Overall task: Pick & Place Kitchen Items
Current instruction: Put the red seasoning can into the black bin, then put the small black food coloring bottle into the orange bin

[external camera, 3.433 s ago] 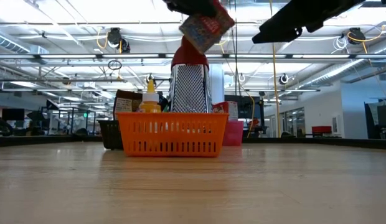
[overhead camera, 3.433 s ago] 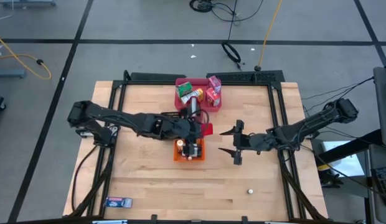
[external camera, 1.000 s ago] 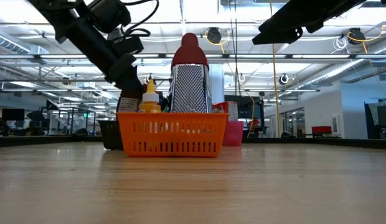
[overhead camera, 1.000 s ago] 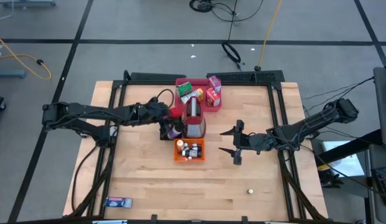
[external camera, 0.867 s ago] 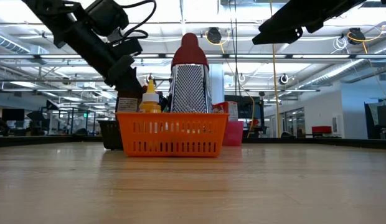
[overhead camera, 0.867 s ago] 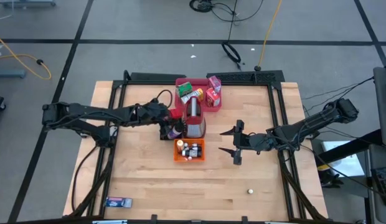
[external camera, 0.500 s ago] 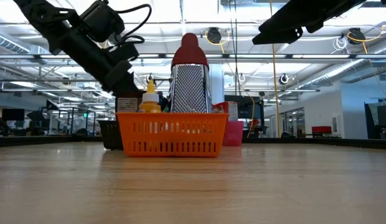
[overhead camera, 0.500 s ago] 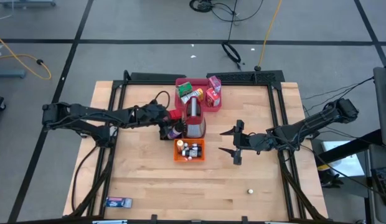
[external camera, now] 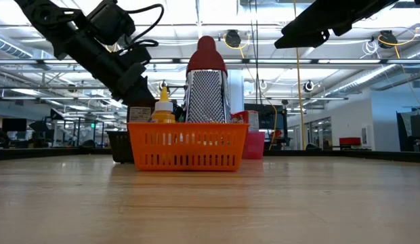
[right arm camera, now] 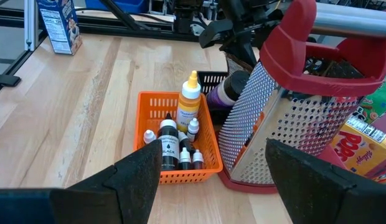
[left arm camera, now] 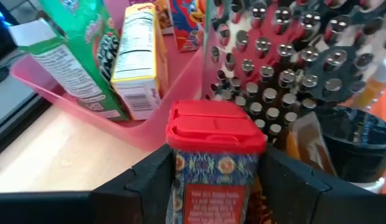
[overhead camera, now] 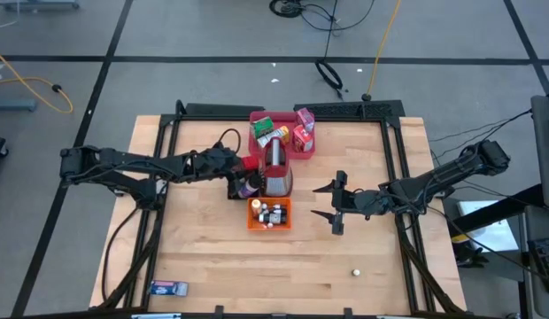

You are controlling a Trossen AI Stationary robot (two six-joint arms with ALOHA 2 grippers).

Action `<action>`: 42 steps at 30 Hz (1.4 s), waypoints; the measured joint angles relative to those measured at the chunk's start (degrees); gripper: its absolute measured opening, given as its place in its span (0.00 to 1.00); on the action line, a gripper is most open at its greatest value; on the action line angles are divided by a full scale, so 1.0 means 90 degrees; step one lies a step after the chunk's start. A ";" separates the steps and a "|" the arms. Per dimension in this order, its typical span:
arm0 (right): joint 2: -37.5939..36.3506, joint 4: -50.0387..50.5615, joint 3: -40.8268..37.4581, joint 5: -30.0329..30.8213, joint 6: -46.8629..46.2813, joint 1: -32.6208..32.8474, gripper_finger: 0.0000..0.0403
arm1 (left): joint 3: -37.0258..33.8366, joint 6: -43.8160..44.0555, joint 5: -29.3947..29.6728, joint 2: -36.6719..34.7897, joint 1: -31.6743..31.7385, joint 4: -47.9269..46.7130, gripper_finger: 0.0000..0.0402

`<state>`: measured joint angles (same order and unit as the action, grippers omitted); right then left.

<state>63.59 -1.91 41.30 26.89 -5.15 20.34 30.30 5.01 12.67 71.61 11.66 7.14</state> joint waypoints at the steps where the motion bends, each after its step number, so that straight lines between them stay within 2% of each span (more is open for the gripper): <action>1: 0.0000 0.0000 0.0000 0.0000 0.0001 0.0000 0.69 | 0.0002 -0.0001 0.0048 0.0000 -0.0004 0.0001 0.57; 13: 0.0000 0.0000 0.0000 0.0001 0.0001 0.0000 0.69 | 0.0005 -0.0150 0.0104 0.0000 -0.0007 0.0034 0.70; 19: 0.0002 0.0005 0.0000 0.0000 -0.0010 -0.0001 0.69 | 0.0058 -0.0327 0.0097 -0.0460 -0.0019 0.0153 0.68; 27: 0.0002 0.0005 0.0000 -0.0004 -0.0019 -0.0001 0.69 | 0.0046 -0.0171 0.0042 -0.1275 -0.0020 -0.0322 0.66; 32: 0.0002 0.0075 0.0000 -0.0037 -0.0024 0.0176 0.69 | 0.0046 -0.0145 -0.0039 -0.1522 -0.0126 -0.0322 0.66; 39: 0.0002 0.0554 0.0000 -0.0882 -0.0702 0.0716 0.69 | 0.0046 -0.0137 -0.0049 -0.1499 -0.0327 -0.0361 0.65; 42: 0.0002 0.0590 -0.0128 -0.1010 -0.1258 0.1073 0.69 | 0.0046 -0.0136 -0.0047 -0.1496 -0.0401 -0.0374 0.66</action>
<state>63.61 3.40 40.15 17.80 -16.47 30.00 30.72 3.79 12.24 58.15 8.05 3.77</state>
